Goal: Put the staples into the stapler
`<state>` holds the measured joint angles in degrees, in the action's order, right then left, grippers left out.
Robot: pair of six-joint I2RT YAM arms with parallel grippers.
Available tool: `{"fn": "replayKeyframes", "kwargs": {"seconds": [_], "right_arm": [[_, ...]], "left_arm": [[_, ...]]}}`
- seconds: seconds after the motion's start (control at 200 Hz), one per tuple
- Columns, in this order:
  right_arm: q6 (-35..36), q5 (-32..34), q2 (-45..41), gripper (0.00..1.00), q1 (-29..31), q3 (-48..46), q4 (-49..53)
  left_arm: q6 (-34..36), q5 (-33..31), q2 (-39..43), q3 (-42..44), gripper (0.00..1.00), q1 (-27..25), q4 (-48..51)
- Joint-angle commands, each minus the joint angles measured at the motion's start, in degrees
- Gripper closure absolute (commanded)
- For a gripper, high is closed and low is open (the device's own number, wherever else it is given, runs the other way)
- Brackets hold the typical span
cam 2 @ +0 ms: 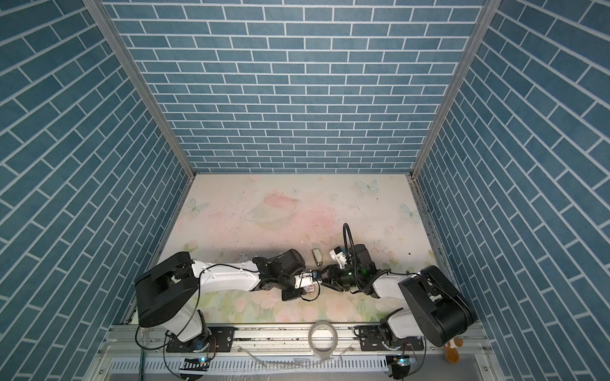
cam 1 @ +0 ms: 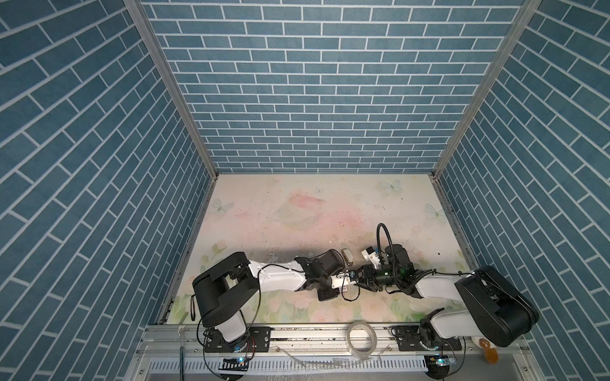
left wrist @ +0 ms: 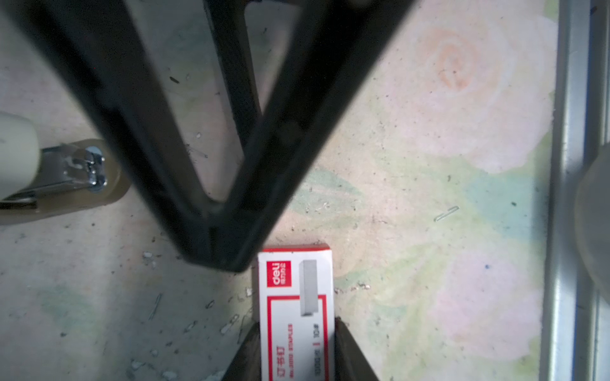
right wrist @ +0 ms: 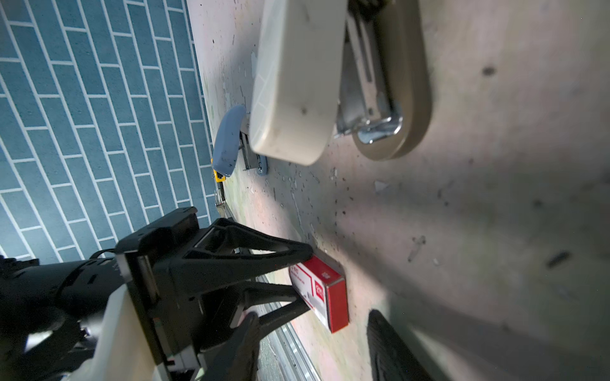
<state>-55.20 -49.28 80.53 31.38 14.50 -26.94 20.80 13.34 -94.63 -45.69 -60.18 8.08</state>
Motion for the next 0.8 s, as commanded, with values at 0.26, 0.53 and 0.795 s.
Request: {"fn": "replayKeyframes", "kwargs": {"seconds": [0.26,0.53,0.795], "right_arm": [[-4.4,0.7,3.8,0.47,3.6,-0.1,-7.2],[-5.1,0.8,5.1,0.48,5.1,0.3,-8.9],[-5.6,1.1,5.4,0.48,5.8,0.7,-10.0]], "left_arm": [[0.5,-0.1,-2.8,1.1,0.64,0.3,1.2],[0.6,-0.2,-3.2,1.1,0.65,0.3,1.0],[0.8,0.3,-3.2,1.2,0.65,0.3,0.6]]}}
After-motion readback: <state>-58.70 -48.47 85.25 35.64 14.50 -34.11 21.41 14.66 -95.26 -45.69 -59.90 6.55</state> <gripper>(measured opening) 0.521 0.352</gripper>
